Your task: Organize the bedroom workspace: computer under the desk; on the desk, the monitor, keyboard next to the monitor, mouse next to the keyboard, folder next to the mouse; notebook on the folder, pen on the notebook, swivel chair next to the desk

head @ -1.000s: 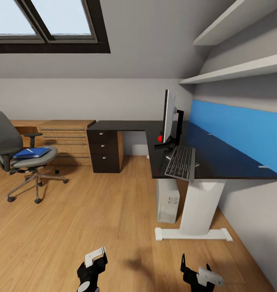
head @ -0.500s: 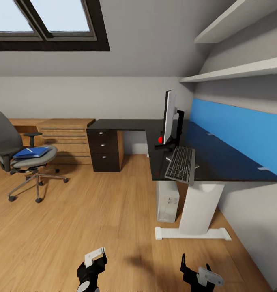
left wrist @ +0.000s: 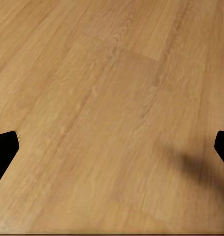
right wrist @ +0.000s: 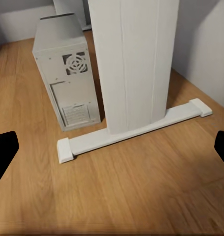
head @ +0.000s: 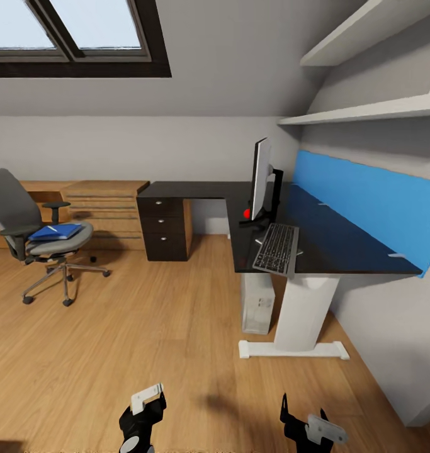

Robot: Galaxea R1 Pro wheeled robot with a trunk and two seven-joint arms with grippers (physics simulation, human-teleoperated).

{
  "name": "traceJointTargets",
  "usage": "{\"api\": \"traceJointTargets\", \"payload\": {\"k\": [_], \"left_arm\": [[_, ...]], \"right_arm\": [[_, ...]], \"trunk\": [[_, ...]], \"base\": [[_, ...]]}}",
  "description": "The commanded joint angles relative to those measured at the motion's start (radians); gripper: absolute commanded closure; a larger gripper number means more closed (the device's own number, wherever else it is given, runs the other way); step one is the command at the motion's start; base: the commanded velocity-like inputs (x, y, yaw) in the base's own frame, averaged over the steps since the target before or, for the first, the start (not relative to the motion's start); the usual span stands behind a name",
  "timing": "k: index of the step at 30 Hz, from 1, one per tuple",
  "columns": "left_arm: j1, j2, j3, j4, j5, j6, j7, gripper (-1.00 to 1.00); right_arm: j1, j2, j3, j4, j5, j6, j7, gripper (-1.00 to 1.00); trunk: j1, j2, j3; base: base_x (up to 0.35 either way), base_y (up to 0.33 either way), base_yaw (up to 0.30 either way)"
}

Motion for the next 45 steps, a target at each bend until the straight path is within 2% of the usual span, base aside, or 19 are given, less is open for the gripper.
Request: {"api": "traceJointTargets", "payload": {"k": [1, 25, 38, 45], "left_arm": [[-0.001, 0.001, -0.008, 0.000, 0.009, -0.005, 0.007, -1.00], [-0.001, 0.001, -0.008, 0.000, 0.009, -0.005, 0.009, -1.00], [-0.001, 0.001, -0.008, 0.000, 0.009, -0.005, 0.009, -1.00], [-0.001, 0.001, -0.008, 0.000, 0.008, -0.006, 0.009, -1.00]], "right_arm": [[-0.001, -0.001, 0.006, 0.000, -0.010, -0.005, -0.003, -1.00], [0.000, 0.001, 0.002, -0.001, -0.012, -0.005, -0.006, -1.00], [0.000, 0.000, 0.002, -0.001, -0.012, -0.005, -0.006, -1.00], [0.000, 0.000, 0.002, 0.000, -0.012, -0.005, -0.005, -1.00]], "trunk": [[-0.004, 0.007, 0.001], [-0.096, 0.175, 0.061], [-0.096, 0.175, 0.054], [-0.096, 0.175, 0.062]], "base": [[-0.079, 0.000, 0.000], [-0.008, 0.000, 0.000], [0.000, 0.000, 0.000], [0.000, 0.000, 0.000]]}}
